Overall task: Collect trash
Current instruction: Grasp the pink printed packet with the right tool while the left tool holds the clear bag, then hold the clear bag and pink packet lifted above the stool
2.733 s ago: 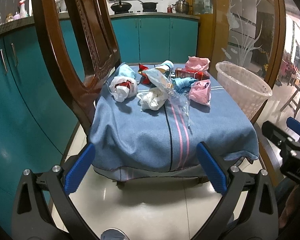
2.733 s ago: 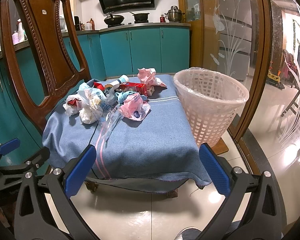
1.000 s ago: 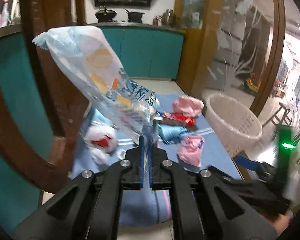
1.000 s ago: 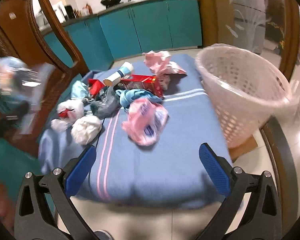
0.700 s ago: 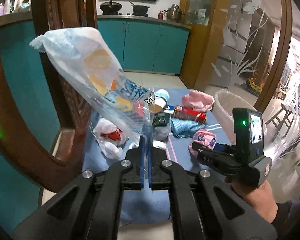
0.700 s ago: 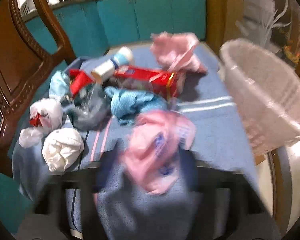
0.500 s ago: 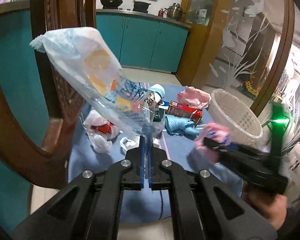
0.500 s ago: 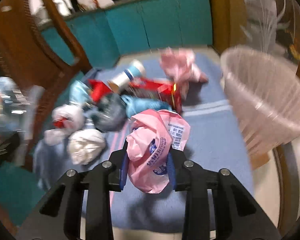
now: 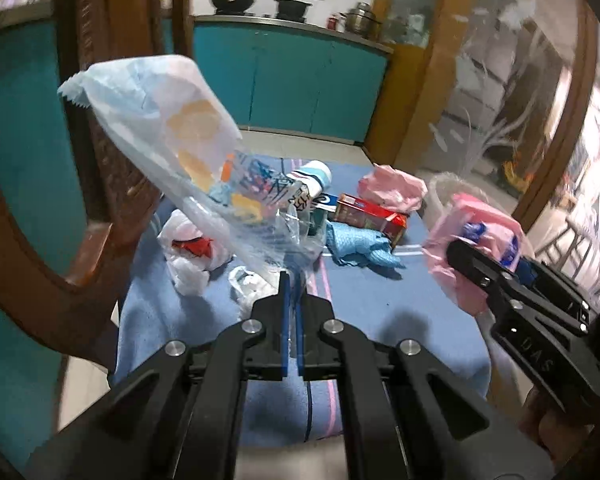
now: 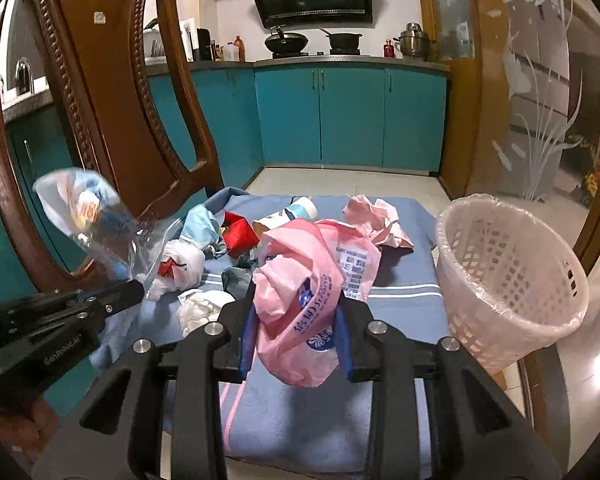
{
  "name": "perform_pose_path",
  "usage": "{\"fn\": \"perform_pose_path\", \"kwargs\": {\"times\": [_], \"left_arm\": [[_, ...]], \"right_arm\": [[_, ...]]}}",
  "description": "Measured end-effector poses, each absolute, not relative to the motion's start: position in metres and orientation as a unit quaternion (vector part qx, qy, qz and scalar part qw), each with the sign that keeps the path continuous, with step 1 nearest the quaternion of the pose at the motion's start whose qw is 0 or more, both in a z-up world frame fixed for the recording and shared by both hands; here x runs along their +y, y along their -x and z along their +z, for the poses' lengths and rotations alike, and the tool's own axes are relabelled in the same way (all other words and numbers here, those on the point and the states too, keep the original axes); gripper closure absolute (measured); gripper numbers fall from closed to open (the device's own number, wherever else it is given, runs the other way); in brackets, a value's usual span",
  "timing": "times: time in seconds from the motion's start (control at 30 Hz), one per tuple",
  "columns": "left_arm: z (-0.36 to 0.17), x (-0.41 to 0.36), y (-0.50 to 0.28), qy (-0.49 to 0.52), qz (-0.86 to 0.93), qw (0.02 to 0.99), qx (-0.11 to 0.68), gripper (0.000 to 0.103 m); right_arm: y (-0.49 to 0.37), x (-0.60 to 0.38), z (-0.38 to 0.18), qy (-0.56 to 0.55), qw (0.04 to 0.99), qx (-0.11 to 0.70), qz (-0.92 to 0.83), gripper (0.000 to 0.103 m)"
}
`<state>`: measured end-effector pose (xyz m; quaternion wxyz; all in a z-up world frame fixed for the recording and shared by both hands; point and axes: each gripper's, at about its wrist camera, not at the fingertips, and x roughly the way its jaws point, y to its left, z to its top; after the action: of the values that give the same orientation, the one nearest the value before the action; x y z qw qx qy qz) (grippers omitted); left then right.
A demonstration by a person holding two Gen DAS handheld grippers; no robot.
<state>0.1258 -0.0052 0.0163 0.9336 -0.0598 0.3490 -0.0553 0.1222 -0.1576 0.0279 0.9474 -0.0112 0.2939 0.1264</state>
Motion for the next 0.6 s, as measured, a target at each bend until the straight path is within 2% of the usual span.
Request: {"fn": "perform_pose_path", "kwargs": {"times": [0.6], "left_arm": [[0.0178,-0.0177,-0.1251,0.029,-0.051,0.937,0.344,0.099]], "right_arm": [[-0.1227,-0.1576,0.0272,-0.008,0.950,0.286,0.124,0.073]]}}
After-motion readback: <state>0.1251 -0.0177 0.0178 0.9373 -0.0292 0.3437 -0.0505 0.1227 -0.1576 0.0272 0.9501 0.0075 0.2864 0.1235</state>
